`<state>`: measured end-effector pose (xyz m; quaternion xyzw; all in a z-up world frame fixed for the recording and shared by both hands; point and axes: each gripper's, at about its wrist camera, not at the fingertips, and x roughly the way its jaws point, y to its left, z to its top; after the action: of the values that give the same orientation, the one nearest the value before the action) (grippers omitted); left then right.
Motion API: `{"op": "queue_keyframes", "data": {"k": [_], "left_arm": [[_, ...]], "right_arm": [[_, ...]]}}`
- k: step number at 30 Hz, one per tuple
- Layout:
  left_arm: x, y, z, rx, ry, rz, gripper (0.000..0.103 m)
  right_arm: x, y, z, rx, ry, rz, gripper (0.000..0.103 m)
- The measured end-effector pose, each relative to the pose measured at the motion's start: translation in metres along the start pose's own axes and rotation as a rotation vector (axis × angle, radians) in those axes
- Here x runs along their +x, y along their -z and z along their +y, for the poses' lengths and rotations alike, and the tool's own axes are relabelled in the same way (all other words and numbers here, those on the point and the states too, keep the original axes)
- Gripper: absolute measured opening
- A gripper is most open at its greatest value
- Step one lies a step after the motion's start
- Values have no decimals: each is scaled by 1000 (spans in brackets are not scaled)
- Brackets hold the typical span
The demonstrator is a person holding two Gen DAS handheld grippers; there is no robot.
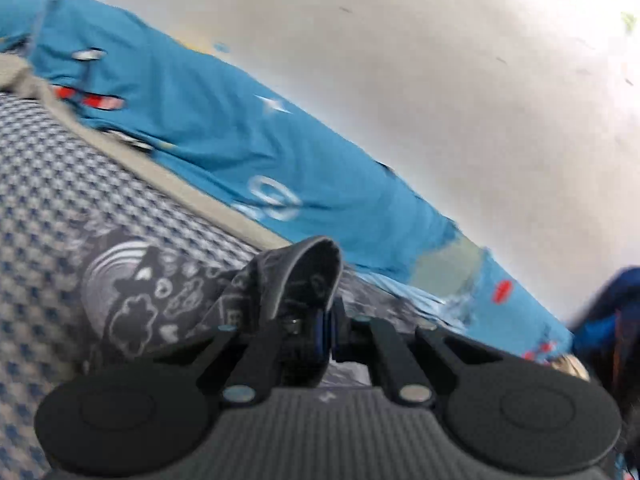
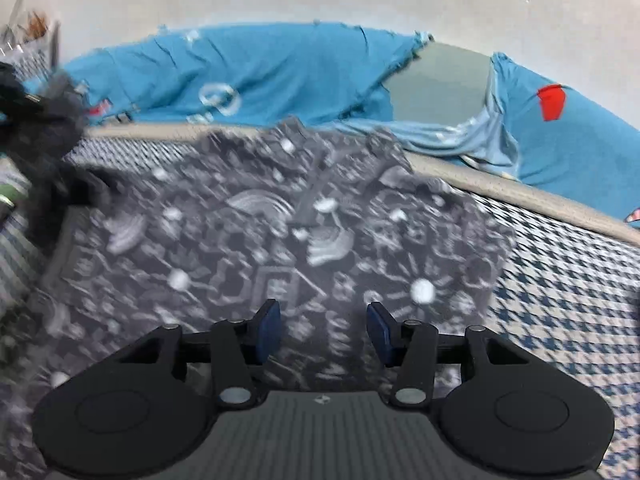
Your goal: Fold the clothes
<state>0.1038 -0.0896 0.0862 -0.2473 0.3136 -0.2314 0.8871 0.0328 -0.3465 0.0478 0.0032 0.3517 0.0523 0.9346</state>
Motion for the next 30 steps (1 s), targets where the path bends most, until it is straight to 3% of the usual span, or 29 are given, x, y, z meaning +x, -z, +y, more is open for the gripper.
{"op": "queue_keyframes", "data": {"k": [4, 7, 12, 16, 18, 19, 20, 24, 30], "left_arm": [[16, 15, -25, 48, 65, 60, 3], [22, 24, -33, 88, 69, 103, 3], [37, 37, -25, 114, 53, 230, 6], [41, 47, -16, 138, 18, 296, 22], [37, 46, -17, 155, 40, 303, 37], [32, 43, -16, 155, 41, 282, 49], [27, 41, -16, 155, 42, 261, 52], [9, 25, -1, 105, 16, 171, 52], [-12, 11, 28, 57, -157, 70, 52]], "right_arm": [[-13, -4, -5, 83, -235, -62, 47], [-18, -7, -9, 131, -368, -80, 47], [-15, -10, -19, 217, -394, -84, 47], [-7, -10, -30, 311, -406, -55, 48], [-4, -10, -33, 339, -421, -47, 48], [-3, -10, -34, 349, -428, -44, 48], [0, -10, -35, 354, -430, -42, 48], [8, -9, -32, 363, -446, -35, 48], [32, -7, -20, 389, -483, -5, 48]]}}
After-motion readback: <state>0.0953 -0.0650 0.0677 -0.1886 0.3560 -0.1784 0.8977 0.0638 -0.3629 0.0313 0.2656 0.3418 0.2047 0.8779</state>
